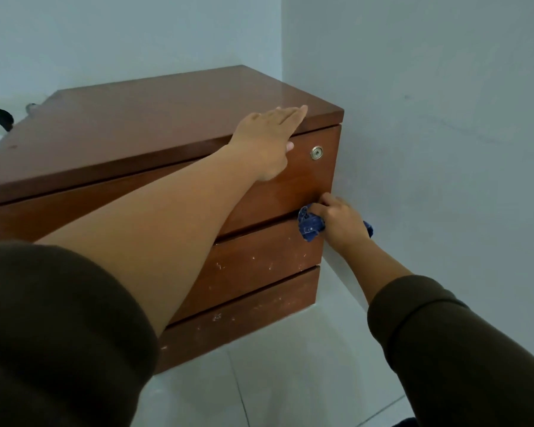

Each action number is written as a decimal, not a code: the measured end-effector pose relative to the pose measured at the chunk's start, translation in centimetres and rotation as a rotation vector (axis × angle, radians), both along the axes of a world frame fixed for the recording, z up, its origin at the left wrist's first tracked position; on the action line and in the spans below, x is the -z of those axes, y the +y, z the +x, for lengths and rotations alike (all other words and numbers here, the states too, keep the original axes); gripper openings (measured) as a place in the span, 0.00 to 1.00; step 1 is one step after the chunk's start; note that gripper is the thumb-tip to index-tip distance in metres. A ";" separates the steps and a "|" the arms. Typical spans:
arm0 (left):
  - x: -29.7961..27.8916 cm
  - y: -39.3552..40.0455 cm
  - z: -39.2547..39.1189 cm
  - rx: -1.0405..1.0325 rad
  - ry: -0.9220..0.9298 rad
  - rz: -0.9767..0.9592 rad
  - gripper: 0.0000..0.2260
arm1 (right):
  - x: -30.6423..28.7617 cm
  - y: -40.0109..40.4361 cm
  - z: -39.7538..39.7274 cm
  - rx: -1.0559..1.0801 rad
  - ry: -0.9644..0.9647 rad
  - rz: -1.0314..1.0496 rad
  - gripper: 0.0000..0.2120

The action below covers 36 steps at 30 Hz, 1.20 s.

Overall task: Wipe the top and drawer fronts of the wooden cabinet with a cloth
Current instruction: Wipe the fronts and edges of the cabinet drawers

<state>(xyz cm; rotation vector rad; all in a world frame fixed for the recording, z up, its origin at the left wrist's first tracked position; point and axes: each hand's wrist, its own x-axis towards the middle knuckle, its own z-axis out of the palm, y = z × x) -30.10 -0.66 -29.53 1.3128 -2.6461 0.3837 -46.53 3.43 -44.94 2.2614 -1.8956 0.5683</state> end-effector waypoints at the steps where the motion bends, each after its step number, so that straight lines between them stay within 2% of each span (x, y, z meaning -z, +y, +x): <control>1: -0.2 0.1 0.0 0.003 -0.005 0.014 0.27 | -0.4 0.1 0.1 0.012 0.022 0.027 0.13; 6: -0.6 1.4 1.4 0.069 0.059 0.060 0.25 | -2.7 1.4 1.1 0.004 0.024 0.123 0.16; 9: 0.4 3.1 4.5 0.070 0.116 -0.015 0.26 | -4.1 2.2 2.7 -0.043 0.023 0.182 0.20; 14: 2.2 5.6 12.5 -0.066 0.012 -0.160 0.31 | -5.8 3.1 7.4 -0.149 0.061 0.262 0.19; 19: 2.9 8.4 20.1 -0.232 0.040 -0.197 0.36 | -6.9 4.5 15.2 -0.275 0.134 0.368 0.19; 26: 4.0 10.8 26.7 -0.395 0.031 -0.241 0.42 | -5.7 6.0 24.6 -0.429 0.214 0.354 0.18; 32: 5.0 11.0 27.8 -0.498 -0.010 -0.239 0.53 | -3.6 6.6 28.3 -0.369 0.354 0.365 0.22; 36: 5.9 10.5 27.4 -0.529 -0.001 -0.265 0.57 | -2.2 6.5 28.4 -0.300 0.405 0.386 0.23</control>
